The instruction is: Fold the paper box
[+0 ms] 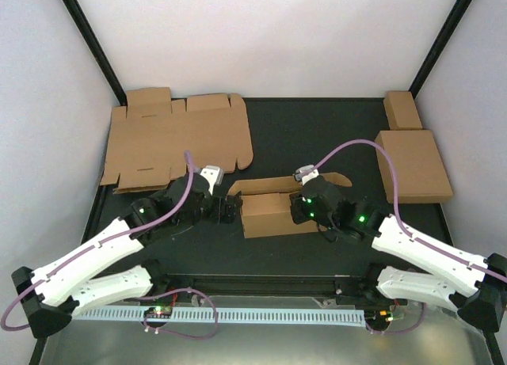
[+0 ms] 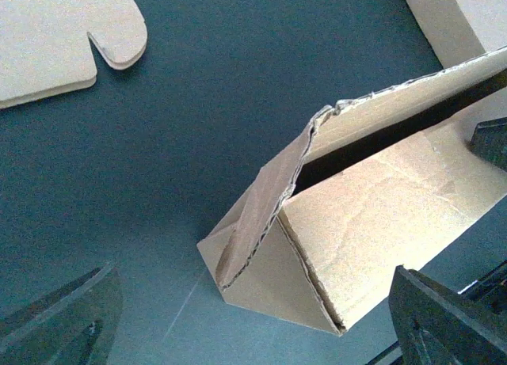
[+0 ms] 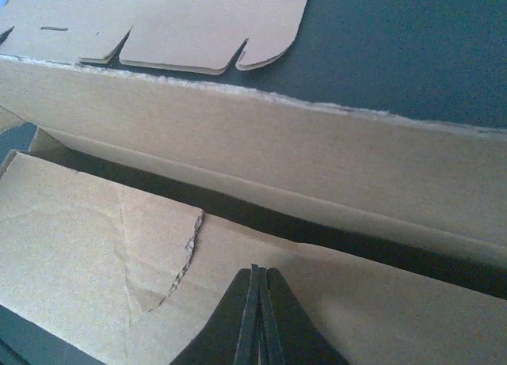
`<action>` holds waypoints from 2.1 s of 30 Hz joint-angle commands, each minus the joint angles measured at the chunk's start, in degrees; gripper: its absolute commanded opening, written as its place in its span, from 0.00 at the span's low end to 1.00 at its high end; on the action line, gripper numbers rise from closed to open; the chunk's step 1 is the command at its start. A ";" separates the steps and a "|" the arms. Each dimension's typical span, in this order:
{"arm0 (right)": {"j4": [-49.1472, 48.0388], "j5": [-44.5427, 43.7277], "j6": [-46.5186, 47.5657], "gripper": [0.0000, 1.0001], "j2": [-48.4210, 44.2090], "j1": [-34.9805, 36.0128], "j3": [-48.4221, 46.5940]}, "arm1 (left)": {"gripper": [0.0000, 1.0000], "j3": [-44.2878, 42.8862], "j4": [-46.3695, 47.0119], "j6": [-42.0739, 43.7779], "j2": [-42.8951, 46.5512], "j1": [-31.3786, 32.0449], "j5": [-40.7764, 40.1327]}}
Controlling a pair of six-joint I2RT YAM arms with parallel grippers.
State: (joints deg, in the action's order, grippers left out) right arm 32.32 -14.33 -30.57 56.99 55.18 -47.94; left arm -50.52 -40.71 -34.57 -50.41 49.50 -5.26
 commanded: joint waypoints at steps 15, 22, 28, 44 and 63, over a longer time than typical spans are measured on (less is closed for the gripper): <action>-1.92 1.19 -2.14 0.02 0.39 -0.33 1.94 | 0.64 -5.71 -3.14 -2.84 -5.21 2.54 -2.72; -2.38 3.18 0.86 0.02 -1.97 -0.36 1.04 | 0.65 -7.70 -4.94 -0.90 -5.22 2.54 -6.31; -6.32 14.10 5.21 0.02 -5.07 -0.25 1.73 | 0.58 -7.95 -3.84 0.42 -5.72 2.54 -7.44; 1.27 14.31 11.57 0.01 -4.17 -0.36 -10.05 | 0.48 -13.00 -12.58 -1.80 -5.68 6.96 -4.43; 31.19 25.27 17.26 0.04 31.68 -17.00 -54.15 | 0.44 9.30 23.24 -6.17 -5.31 20.45 2.19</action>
State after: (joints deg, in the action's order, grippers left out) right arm 55.61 6.66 -15.70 83.44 39.55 -96.16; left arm -43.42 -29.91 -41.34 -55.31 68.84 -5.08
